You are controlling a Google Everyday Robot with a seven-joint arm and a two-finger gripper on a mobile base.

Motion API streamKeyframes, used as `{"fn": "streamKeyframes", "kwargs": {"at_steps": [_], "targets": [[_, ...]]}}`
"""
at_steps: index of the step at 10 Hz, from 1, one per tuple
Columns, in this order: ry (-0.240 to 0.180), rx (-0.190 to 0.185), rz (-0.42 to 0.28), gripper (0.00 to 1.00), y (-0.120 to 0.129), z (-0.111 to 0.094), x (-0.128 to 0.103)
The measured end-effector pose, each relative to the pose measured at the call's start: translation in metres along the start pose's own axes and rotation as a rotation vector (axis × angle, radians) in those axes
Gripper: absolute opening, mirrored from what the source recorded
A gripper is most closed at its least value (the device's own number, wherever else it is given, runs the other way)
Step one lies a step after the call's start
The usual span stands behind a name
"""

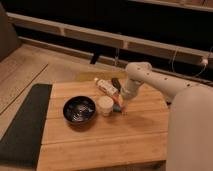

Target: Place the pepper on the white sponge

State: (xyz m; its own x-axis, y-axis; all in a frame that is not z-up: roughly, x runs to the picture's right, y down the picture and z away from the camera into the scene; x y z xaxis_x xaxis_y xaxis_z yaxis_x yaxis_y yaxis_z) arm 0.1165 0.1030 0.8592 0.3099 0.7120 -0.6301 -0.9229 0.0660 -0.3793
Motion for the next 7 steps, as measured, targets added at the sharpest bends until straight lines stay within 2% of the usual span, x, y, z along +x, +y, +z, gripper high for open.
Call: {"fn": "streamKeyframes", "kwargs": {"at_steps": [1,4,6,7], "targets": [[-0.004,0.006,0.007,0.08,-0.005,0.0,0.002],[-0.041,0.031,0.039,0.4,-0.023,-0.009,0.002],[-0.072,0.038,0.039,0.6,-0.027,-0.01,-0.005],[-0.1,0.038,0.031,0.66,-0.029,-0.009,-0.013]]}}
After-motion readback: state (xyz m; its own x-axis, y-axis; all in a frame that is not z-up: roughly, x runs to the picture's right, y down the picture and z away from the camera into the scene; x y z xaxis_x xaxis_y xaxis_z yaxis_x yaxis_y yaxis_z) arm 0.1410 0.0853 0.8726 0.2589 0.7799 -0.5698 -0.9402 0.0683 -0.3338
